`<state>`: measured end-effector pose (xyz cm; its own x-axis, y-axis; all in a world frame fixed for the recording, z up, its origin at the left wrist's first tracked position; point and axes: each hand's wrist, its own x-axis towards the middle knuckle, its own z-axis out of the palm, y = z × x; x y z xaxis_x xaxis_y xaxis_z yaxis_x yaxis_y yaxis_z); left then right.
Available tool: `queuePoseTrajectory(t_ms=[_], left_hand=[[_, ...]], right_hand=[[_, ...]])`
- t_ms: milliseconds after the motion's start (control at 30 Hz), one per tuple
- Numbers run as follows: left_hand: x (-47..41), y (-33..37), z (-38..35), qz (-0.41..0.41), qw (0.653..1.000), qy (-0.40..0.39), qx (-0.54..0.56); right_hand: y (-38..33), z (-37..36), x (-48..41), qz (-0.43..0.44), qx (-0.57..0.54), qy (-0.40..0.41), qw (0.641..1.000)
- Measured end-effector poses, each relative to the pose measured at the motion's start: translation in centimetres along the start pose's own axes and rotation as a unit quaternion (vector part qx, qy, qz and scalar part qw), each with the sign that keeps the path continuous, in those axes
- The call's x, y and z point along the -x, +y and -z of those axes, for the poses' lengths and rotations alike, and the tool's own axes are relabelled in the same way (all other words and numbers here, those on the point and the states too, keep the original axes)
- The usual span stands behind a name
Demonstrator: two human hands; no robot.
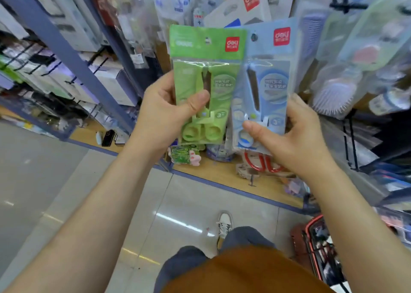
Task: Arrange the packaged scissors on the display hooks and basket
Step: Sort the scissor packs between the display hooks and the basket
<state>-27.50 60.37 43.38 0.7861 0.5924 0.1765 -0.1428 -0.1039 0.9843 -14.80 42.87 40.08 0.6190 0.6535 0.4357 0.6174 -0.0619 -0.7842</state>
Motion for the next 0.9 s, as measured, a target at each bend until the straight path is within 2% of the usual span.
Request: queuePoseTrajectory(t_ms=[167,300,433,533,700,800,900], left_hand=[[-3.8,1.4,0.7,-0.037,0.998,-0.051,0.012],[-6.5,3.1,1.5,-0.061,0.991,-0.112,0.034],[-8.4,5.0,2.0,-0.067,0.987,-0.138,0.045],[-8.6,6.6,1.7,-0.075,0.985,-0.158,0.013],[-9.5,10.5,1.0,-0.133,0.970,-0.198,-0.052],[-11.2,13.7,1.2,-0.169,0.959,-0.229,-0.008],[-12.4,16.8,0.7,-0.212,0.942,-0.259,-0.013]], right_hand=[[-1.0,-1.6,-3.2,0.036,0.024,0.047,0.998],[-2.2,-2.2,-5.3,0.035,-0.004,0.076,0.996],[-4.1,-2.0,-6.7,-0.027,-0.060,0.059,0.996],[-5.0,-1.4,-7.4,-0.054,-0.066,0.047,0.995],[-7.3,-0.1,-8.6,-0.048,-0.028,0.044,0.997],[-9.2,1.5,-9.7,-0.025,-0.005,0.036,0.999],[-11.6,2.9,-11.1,0.011,0.082,0.029,0.996]])
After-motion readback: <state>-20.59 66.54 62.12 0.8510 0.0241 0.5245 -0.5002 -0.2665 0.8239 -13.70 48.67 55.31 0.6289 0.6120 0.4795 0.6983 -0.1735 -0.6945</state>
